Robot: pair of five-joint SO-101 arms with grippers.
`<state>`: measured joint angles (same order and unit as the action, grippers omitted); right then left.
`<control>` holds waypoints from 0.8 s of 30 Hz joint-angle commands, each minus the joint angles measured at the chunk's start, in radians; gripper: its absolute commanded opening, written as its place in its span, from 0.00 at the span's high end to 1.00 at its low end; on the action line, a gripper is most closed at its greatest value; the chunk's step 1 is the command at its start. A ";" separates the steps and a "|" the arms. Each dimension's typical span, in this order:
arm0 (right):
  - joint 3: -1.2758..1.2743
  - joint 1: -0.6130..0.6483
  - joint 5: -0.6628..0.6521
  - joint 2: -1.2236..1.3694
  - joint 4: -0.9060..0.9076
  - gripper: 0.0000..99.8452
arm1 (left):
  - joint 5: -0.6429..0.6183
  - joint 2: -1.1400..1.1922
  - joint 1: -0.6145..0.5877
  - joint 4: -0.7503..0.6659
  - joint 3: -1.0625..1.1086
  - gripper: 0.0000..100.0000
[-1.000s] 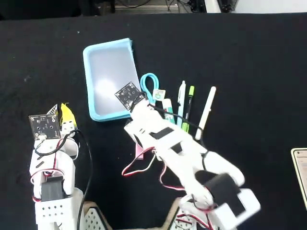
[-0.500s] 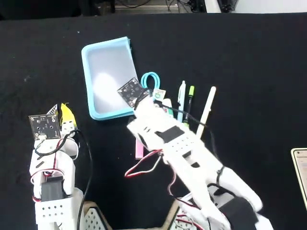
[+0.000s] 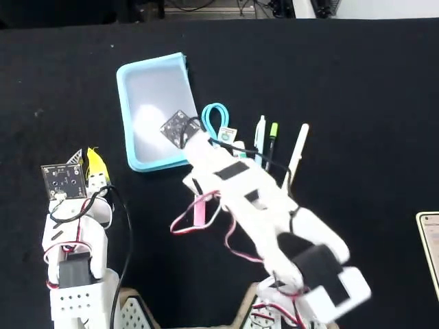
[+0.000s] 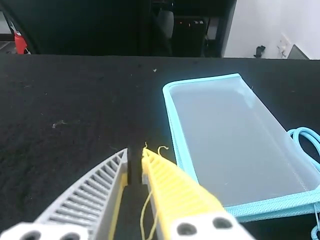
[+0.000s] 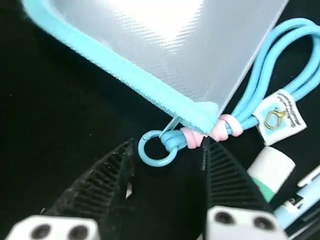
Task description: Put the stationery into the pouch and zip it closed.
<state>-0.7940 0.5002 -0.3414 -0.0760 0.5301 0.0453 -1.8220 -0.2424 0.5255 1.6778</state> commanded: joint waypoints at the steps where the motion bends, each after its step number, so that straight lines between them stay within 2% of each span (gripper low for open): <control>1: 0.093 -0.012 0.006 0.045 0.006 0.79 | -0.003 -0.006 -0.001 0.003 0.021 0.94; 8: 0.142 -0.011 0.006 0.127 0.009 0.79 | -0.003 -0.006 -0.001 0.003 0.021 0.94; 13: 0.153 0.020 0.005 0.136 -0.038 0.92 | -0.003 -0.006 -0.001 0.005 0.021 0.94; 15: 0.148 0.046 0.006 0.137 -0.084 0.93 | -0.003 -0.006 -0.001 0.005 0.021 0.94; 20: 0.142 0.086 0.012 0.127 -0.094 0.82 | -0.002 -0.006 -0.001 0.005 0.021 0.94; 24: 0.142 0.078 0.005 0.048 0.014 0.74 | -0.002 -0.006 -0.001 0.005 0.021 0.94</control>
<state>-0.6866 0.5800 -0.3368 0.0606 0.4826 0.0453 -1.8220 -0.2424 0.5255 1.6778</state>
